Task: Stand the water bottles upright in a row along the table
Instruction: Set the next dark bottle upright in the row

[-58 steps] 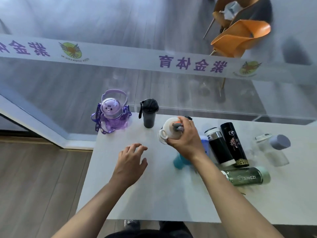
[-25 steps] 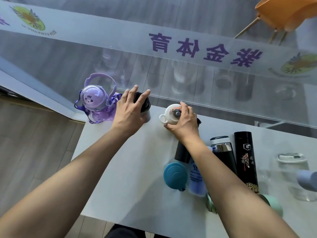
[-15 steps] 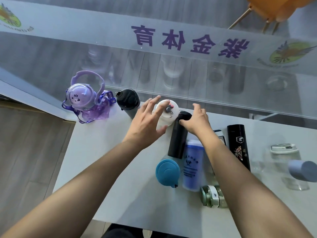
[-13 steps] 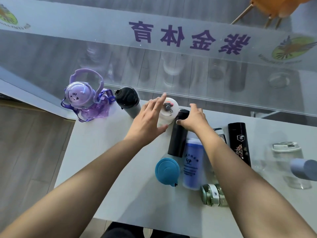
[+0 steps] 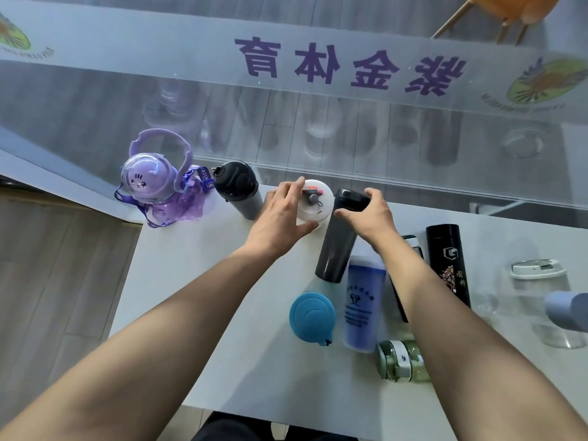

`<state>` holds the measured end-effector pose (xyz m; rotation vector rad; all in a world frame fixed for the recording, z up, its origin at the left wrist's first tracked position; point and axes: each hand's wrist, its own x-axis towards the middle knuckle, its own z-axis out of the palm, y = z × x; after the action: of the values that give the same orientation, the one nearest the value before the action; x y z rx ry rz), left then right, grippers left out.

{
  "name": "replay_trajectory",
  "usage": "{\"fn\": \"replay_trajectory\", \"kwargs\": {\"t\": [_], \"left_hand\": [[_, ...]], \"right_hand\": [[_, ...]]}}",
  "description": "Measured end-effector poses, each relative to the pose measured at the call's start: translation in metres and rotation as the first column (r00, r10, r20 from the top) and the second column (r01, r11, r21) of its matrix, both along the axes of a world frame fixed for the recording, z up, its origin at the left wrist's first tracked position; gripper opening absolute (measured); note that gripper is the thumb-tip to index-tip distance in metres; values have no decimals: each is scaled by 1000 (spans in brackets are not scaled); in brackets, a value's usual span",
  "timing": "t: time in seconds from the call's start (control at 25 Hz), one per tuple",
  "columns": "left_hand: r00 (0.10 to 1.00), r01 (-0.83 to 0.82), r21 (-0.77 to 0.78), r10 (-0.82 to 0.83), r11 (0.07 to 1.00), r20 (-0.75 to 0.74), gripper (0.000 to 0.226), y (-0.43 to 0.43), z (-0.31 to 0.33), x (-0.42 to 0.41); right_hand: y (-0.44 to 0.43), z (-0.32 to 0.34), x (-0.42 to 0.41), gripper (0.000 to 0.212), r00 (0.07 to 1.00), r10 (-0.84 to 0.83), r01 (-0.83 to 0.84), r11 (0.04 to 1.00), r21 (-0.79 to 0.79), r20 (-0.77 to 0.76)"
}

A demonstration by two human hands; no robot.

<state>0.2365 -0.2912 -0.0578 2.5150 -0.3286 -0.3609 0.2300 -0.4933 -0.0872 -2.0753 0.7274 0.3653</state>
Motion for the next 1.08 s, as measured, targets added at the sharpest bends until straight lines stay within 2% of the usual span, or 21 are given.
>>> {"fn": "replay_trajectory", "kwargs": {"t": [0.16,0.32,0.6,1.08], "left_hand": [[1000,-12,-36,11,999,-11,84,-5,-4,1],[999,-44,-63,43,997,-22,81,-7,-3,1],[997,-75,-68,73,995,-28,79,-11,-4,0],[995,-96,-61,94,994,-28,81,-15,-2,3]], "right_hand": [[-16,36,-8,74,977,-48,60,997,-52,206],[-24,53,-26,76,935,86,-6,973,-230,344],[-29,45,-45,77,907,106,-8,972,-236,407],[-26,37,-44,78,893,124,-20,971,-236,432]]}}
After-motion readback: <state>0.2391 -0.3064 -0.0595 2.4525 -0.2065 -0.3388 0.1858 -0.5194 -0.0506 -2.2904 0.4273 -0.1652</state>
